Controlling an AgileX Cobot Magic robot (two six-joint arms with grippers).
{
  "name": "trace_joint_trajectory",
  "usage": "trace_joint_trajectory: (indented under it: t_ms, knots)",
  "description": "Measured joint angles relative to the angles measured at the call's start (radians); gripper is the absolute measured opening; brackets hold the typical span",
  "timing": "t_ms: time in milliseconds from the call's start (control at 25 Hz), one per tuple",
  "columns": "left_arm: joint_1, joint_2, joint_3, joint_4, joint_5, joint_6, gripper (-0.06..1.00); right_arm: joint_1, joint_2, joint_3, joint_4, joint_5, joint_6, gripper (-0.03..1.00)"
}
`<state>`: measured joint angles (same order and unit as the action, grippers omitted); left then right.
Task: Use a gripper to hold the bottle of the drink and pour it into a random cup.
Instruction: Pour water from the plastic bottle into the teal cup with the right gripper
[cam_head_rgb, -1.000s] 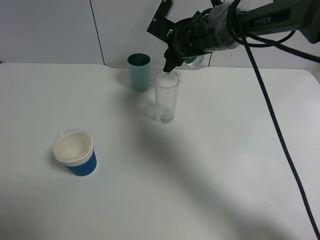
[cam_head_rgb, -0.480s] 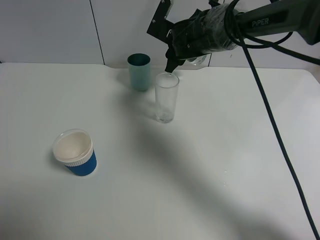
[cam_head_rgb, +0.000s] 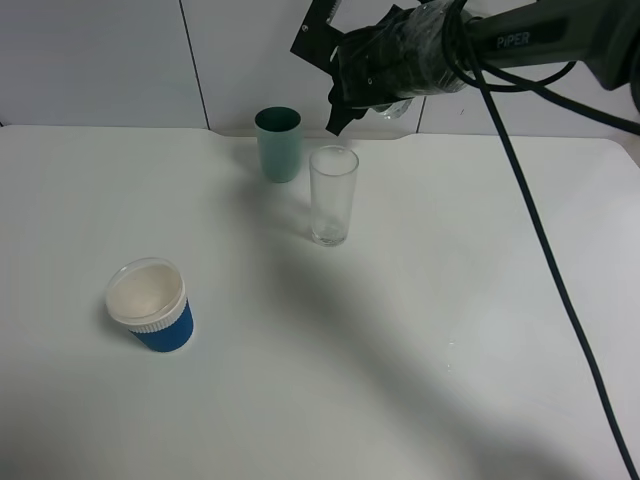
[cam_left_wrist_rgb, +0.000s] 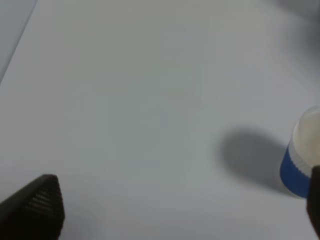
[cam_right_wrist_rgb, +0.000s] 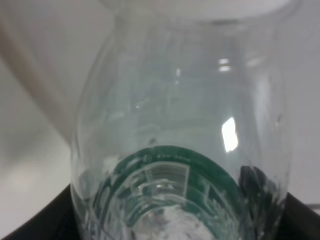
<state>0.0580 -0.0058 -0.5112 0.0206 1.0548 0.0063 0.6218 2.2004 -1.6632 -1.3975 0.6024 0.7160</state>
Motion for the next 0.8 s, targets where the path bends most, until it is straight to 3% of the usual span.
trace_joint_trajectory:
  t_ms: [280,800]
  knots:
    - [0.0,0.0,0.0,-0.001,0.0,0.0,0.98,0.023,0.049,-0.058,0.001,0.007,-0.143,0.56]
    - [0.0,0.0,0.0,-0.001,0.0,0.0,0.98,0.05,0.097,-0.113,0.022,0.059,-0.257,0.56]
